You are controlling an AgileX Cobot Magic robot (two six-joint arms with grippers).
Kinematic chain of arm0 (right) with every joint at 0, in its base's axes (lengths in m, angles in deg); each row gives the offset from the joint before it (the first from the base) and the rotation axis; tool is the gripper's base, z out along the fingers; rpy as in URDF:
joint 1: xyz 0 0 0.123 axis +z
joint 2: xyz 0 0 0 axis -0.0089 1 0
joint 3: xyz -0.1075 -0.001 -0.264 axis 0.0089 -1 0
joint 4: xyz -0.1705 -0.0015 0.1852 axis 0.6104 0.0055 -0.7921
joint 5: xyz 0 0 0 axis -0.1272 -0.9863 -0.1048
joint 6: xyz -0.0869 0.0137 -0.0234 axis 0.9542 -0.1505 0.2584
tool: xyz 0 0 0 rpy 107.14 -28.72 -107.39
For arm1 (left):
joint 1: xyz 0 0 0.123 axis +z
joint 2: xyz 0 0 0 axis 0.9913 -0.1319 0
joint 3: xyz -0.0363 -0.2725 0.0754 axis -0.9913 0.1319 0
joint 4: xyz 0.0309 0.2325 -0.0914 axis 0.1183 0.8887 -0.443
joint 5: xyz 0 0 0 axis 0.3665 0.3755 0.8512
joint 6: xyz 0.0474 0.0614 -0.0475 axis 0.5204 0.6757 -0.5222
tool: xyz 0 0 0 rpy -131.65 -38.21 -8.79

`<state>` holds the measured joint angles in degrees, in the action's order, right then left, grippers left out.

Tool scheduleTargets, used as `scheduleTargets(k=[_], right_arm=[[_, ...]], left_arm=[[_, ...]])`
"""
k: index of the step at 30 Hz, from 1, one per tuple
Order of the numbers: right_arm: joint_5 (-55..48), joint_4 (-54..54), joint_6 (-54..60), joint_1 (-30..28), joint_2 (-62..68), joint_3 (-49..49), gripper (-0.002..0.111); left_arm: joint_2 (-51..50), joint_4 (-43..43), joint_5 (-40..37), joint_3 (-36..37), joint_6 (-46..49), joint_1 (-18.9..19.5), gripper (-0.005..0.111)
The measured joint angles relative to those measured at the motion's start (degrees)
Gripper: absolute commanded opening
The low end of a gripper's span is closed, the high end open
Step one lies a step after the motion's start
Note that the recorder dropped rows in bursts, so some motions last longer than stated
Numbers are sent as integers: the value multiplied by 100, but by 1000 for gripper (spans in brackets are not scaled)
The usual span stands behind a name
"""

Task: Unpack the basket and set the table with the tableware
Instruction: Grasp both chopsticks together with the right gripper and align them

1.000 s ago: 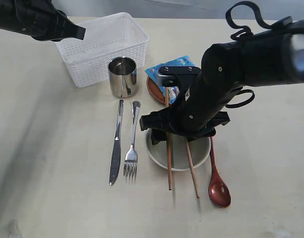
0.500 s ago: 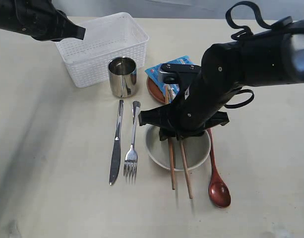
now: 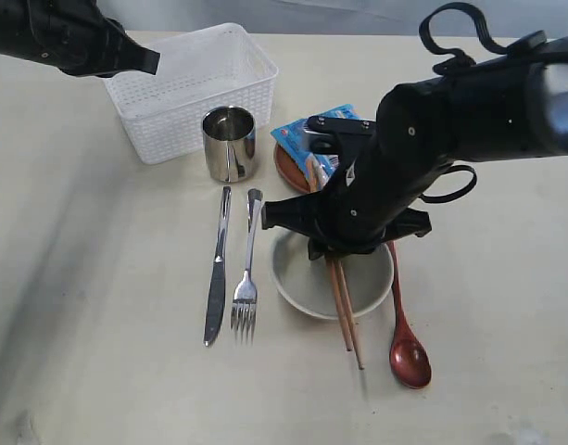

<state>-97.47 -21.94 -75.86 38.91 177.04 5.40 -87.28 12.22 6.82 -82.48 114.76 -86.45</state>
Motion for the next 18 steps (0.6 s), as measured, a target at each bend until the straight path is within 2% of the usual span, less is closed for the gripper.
scheduleTargets(k=[18], right_arm=[[152,220,-847,0,0,-84,10]], left_arm=[[0,0,0,0,0,0,0]])
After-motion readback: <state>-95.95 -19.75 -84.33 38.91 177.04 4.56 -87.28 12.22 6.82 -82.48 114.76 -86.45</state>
